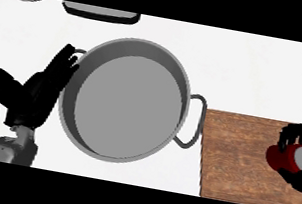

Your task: Pick the can from the cutting board and place it in the pot

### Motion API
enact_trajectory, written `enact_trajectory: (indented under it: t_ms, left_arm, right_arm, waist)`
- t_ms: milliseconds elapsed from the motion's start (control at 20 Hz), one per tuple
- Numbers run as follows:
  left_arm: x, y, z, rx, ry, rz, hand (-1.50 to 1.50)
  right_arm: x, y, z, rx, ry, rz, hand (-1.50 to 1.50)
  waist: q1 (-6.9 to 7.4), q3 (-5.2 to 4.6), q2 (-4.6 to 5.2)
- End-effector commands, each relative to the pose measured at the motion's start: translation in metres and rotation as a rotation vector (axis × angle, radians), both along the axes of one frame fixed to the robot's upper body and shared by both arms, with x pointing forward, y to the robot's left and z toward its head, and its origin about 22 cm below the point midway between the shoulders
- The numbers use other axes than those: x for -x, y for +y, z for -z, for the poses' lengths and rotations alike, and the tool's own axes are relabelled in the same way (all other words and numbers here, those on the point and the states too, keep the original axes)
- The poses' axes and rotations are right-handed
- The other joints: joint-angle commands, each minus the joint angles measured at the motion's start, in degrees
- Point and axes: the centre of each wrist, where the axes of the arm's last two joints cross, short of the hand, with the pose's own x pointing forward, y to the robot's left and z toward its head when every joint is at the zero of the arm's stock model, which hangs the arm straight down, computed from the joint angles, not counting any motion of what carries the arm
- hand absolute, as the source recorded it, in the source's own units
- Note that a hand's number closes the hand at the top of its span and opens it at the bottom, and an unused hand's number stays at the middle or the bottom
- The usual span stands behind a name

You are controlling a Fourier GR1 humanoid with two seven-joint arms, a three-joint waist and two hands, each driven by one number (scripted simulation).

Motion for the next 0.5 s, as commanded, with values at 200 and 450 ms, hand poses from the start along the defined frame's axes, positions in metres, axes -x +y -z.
enact_trajectory:
  t_ms: [200, 450]
  left_arm:
    - [0.003, 0.003, 0.001, -0.010, 0.012, -0.036, 0.00]
    - [0.005, 0.009, 0.006, -0.002, 0.031, -0.070, 0.00]
  right_arm:
    - [0.026, 0.077, 0.025, -0.031, -0.033, 0.331, 1.50]
    - [0.047, 0.101, 0.030, 0.011, -0.102, 0.650, 1.50]
  waist:
    - [-1.80, -0.24, -0.87]
    - [-4.78, -0.66, -1.98]
